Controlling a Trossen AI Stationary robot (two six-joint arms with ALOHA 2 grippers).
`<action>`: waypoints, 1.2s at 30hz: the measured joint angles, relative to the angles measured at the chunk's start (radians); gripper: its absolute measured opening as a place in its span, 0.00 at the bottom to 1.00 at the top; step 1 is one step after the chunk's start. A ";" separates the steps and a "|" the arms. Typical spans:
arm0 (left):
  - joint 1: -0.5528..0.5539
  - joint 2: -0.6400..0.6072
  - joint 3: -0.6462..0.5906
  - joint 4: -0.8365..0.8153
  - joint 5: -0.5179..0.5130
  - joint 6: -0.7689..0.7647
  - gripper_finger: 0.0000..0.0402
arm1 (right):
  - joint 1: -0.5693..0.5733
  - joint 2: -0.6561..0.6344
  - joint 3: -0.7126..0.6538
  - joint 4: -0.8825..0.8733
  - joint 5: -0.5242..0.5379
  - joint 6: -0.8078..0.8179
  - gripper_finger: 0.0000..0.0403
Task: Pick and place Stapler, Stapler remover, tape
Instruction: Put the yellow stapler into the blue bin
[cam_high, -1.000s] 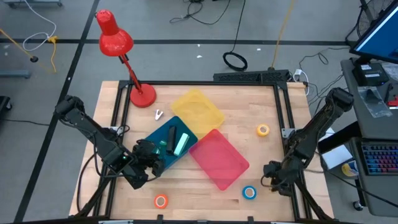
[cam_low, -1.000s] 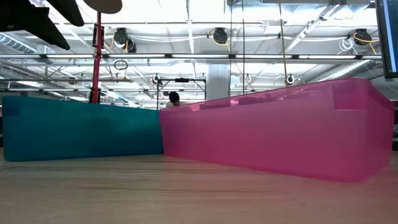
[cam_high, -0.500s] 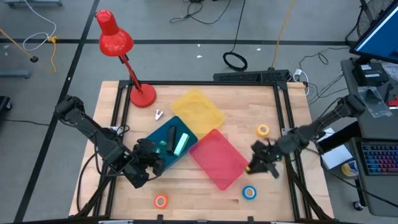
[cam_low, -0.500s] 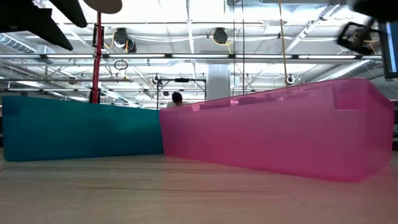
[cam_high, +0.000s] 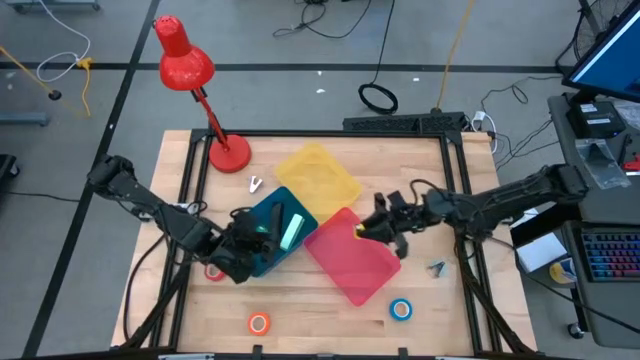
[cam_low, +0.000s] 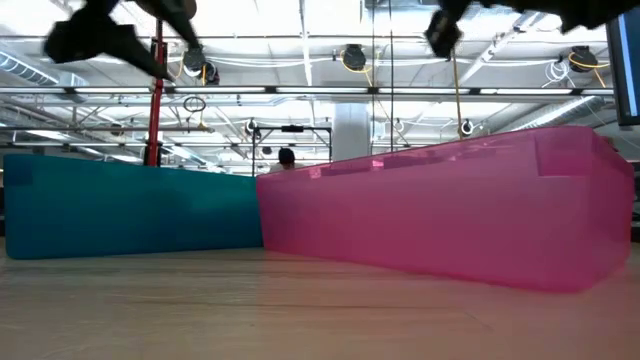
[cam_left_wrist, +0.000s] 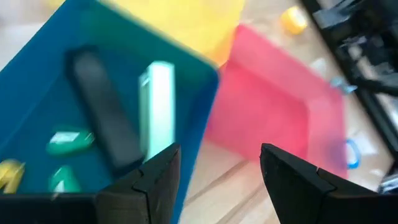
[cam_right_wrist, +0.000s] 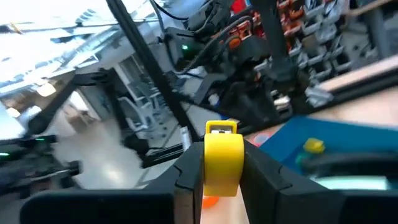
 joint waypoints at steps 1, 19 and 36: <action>0.011 0.000 0.000 0.039 -0.009 0.047 0.54 | -0.009 0.031 0.031 0.000 0.000 -0.025 0.17; 0.134 0.000 0.000 0.557 0.008 0.761 0.54 | -0.116 0.426 0.395 -0.001 -0.081 -0.224 0.18; 0.211 0.039 -0.001 0.709 0.134 0.912 0.54 | -0.129 0.425 0.395 -0.004 -0.052 -0.263 0.18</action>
